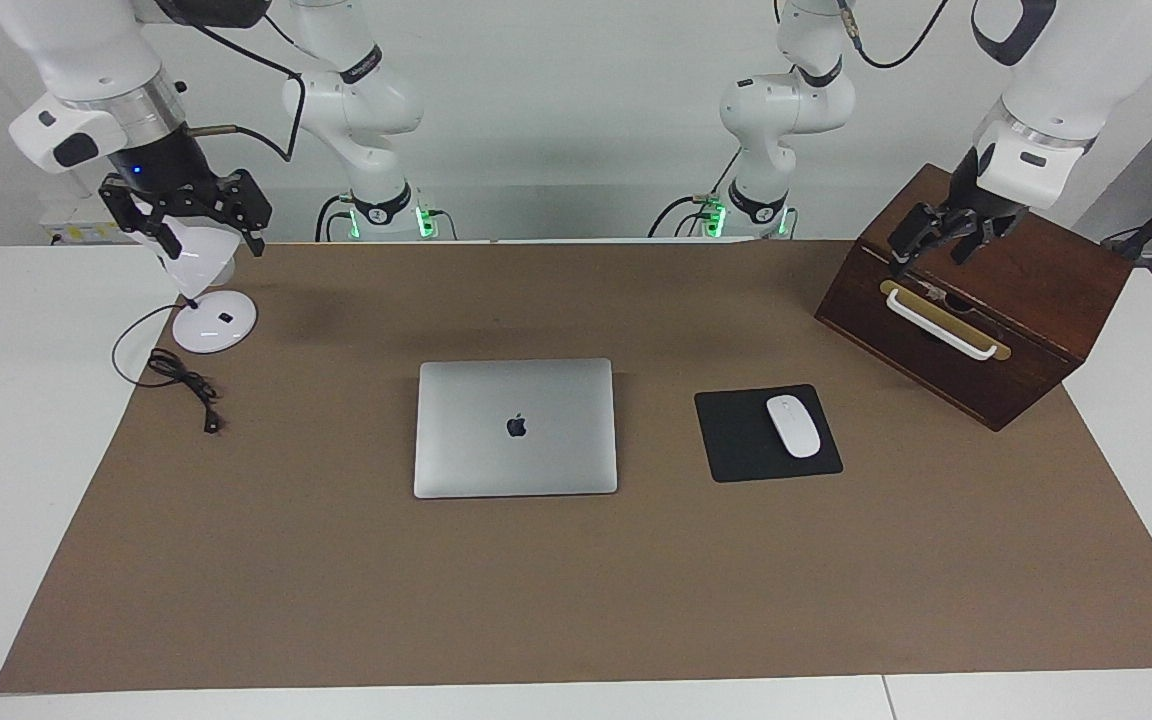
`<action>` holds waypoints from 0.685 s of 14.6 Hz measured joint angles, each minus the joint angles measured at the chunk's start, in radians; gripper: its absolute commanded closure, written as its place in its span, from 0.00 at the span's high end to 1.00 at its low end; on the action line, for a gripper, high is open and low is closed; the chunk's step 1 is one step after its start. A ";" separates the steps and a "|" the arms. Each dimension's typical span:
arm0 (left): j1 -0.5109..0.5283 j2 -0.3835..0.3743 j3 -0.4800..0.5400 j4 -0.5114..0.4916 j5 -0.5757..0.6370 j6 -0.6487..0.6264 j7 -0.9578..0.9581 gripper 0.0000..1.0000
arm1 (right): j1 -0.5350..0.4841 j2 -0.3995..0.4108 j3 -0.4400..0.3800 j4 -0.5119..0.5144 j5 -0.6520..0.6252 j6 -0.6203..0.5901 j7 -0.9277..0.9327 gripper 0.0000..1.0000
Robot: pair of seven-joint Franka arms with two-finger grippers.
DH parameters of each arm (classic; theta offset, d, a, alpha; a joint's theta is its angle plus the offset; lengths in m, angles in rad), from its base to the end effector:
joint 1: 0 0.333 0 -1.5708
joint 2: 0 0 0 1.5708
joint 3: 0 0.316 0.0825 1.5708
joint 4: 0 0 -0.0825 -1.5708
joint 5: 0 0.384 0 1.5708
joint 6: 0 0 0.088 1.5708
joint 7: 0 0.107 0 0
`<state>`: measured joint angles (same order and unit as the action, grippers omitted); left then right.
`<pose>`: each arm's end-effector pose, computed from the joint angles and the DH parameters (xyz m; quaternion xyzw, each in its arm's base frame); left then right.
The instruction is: Close laptop with both arms
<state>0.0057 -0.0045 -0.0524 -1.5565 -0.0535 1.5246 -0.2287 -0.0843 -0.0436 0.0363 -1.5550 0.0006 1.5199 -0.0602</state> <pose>0.5476 -0.0316 0.6299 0.9955 0.0900 -0.0172 0.0245 0.5354 -0.0252 0.6512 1.0000 0.0061 0.0042 0.0007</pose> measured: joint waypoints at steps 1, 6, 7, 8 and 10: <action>0.000 0.001 0.000 -0.004 0.000 0.002 0.002 1.00 | 0.000 0.000 0.000 0.000 0.000 0.000 0.000 1.00; 0.000 0.001 -0.001 -0.026 0.001 0.031 0.039 1.00 | 0.000 0.000 0.000 0.000 0.000 0.000 0.000 1.00; 0.000 0.001 -0.001 -0.031 0.001 0.038 0.043 1.00 | 0.000 0.000 0.000 0.000 0.000 0.000 0.000 1.00; 0.000 0.000 -0.001 -0.033 0.002 0.041 0.046 1.00 | 0.000 0.000 0.000 0.000 0.000 0.000 0.000 1.00; 0.000 0.000 -0.001 -0.034 0.009 0.042 0.049 1.00 | 0.000 0.000 0.000 0.000 0.000 0.000 0.000 1.00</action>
<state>0.0056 -0.0042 -0.0532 -1.5902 -0.0445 1.5669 -0.1798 -0.0843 -0.0436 0.0363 -1.5550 0.0006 1.5199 -0.0602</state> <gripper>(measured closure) 0.000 0.000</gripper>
